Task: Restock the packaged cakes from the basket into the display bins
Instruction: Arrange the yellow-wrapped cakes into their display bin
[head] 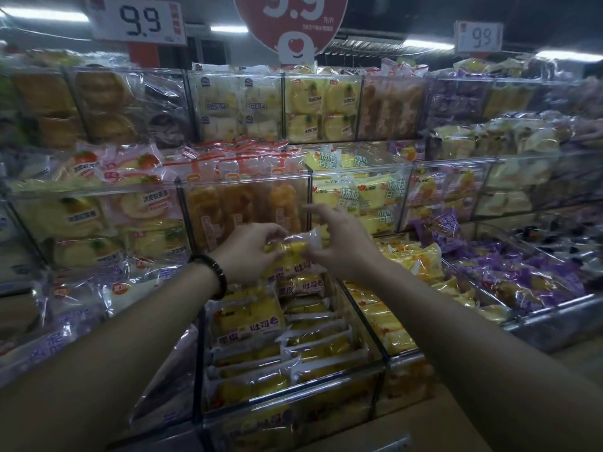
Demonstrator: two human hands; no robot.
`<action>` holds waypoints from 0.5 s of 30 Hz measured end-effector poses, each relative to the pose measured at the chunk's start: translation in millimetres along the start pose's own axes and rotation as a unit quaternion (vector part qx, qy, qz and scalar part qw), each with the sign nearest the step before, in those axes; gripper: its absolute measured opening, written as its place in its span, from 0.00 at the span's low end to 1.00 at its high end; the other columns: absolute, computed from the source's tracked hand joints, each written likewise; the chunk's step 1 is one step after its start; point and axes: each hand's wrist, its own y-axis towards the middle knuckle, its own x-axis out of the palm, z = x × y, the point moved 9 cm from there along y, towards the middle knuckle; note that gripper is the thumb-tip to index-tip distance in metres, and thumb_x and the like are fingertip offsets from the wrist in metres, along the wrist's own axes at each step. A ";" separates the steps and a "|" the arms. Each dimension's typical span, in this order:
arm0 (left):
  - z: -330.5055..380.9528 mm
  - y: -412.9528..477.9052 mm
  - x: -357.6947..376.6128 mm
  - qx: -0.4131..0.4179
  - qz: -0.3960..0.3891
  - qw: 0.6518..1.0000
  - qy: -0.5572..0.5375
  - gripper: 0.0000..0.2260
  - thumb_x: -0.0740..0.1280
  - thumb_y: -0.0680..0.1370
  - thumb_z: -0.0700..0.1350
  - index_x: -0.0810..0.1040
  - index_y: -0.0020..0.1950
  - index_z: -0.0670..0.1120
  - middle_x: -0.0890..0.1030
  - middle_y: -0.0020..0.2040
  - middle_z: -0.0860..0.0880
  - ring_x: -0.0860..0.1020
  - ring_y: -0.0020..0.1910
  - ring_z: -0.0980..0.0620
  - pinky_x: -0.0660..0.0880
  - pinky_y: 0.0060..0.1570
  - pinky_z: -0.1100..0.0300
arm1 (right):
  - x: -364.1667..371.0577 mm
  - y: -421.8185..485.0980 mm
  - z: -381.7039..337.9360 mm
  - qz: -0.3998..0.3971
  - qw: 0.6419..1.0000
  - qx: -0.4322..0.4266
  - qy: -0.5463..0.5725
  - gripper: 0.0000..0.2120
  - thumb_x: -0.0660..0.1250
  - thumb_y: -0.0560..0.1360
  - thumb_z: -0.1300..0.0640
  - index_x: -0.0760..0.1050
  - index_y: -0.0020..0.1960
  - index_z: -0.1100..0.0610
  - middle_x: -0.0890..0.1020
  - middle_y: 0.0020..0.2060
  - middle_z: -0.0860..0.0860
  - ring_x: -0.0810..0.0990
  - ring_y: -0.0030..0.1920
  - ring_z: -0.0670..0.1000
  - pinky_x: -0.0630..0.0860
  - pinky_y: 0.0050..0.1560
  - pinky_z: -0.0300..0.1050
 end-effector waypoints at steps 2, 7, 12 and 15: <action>-1.3 -2.9 8.9 0.001 -0.005 1.000 -0.008 0.16 0.71 0.82 0.47 0.78 0.70 0.52 0.81 0.65 0.52 0.79 0.61 0.53 0.77 0.57 0.57 | 12.8 -4.8 -1.1 -0.040 0.999 0.002 -0.009 0.28 0.78 0.74 0.48 0.75 0.72 0.44 0.76 0.65 0.50 0.75 0.65 0.53 0.74 0.63 0.52; -2.3 -5.2 17.6 -0.010 0.011 1.000 -0.006 0.17 0.73 0.80 0.52 0.80 0.69 0.52 0.81 0.66 0.53 0.79 0.62 0.53 0.78 0.60 0.57 | 29.8 -12.1 8.3 -0.055 0.997 0.025 -0.045 0.16 0.76 0.77 0.53 0.82 0.64 0.45 0.75 0.60 0.50 0.76 0.60 0.54 0.77 0.61 0.52; -19.3 -9.1 18.3 -0.073 -0.025 0.997 -0.024 0.28 0.78 0.75 0.52 0.72 0.72 0.52 0.79 0.58 0.53 0.80 0.53 0.54 0.80 0.46 0.58 | 38.3 -12.2 22.0 -0.064 0.991 0.051 -0.101 0.16 0.76 0.77 0.54 0.81 0.63 0.45 0.74 0.58 0.49 0.73 0.62 0.55 0.73 0.61 0.51; -32.7 -18.3 24.0 -0.123 -0.046 0.991 0.040 0.28 0.78 0.75 0.53 0.67 0.68 0.49 0.76 0.56 0.54 0.78 0.50 0.53 0.75 0.38 0.60 | 42.0 -9.4 16.0 -0.065 0.985 0.041 -0.156 0.19 0.75 0.77 0.52 0.78 0.66 0.45 0.75 0.62 0.51 0.70 0.64 0.55 0.70 0.64 0.53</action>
